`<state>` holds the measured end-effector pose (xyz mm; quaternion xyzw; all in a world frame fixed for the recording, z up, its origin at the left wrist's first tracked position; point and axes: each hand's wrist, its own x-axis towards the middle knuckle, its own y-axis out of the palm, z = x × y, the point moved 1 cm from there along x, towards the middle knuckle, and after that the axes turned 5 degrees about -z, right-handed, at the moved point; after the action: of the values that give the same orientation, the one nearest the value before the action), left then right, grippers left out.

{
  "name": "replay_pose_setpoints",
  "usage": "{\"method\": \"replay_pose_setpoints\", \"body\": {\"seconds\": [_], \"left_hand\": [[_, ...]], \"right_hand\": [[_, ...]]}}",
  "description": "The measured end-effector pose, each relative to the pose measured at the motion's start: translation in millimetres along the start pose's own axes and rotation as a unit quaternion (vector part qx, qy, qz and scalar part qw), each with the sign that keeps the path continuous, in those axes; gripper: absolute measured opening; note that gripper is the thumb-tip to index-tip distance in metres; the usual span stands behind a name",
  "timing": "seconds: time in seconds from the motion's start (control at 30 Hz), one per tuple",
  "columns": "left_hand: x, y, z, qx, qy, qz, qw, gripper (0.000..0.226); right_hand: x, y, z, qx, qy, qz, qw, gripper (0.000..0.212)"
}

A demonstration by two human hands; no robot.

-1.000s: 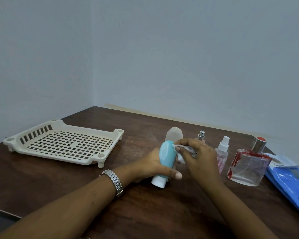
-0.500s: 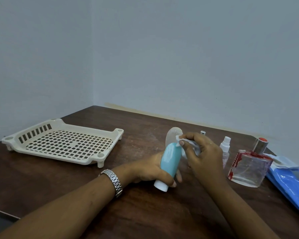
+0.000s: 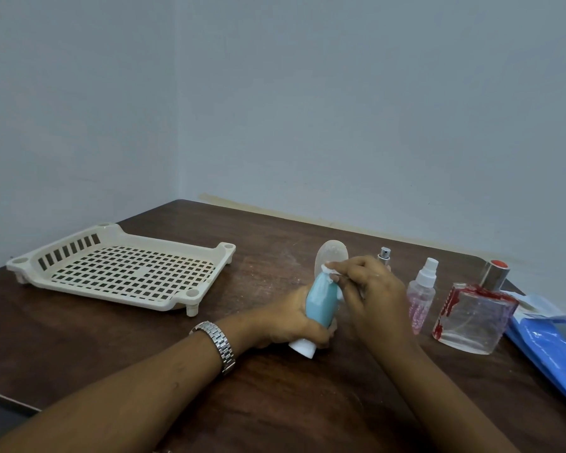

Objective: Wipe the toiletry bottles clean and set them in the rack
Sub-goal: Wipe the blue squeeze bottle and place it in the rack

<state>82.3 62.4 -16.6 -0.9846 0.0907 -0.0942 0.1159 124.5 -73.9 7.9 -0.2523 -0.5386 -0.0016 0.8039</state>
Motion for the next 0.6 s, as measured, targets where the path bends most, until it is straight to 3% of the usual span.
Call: {"method": "replay_pose_setpoints", "body": {"seconds": [0.23,0.4,0.6], "left_hand": [[-1.5,0.0,1.5,-0.003,-0.002,-0.013,1.000,0.033],[-2.0,0.1,2.2,-0.011,0.002,-0.036,0.999,0.037],[-2.5,-2.6,0.8,0.000,0.006,-0.018,1.000,0.040]], "right_hand": [[-1.2,-5.3,1.0,-0.012,-0.084,0.028,0.996,0.024],[-5.8,-5.6,12.8,-0.045,-0.182,0.090,0.978,0.027],[-7.1,-6.9,12.6,-0.052,-0.204,0.116,0.971,0.031]]}}
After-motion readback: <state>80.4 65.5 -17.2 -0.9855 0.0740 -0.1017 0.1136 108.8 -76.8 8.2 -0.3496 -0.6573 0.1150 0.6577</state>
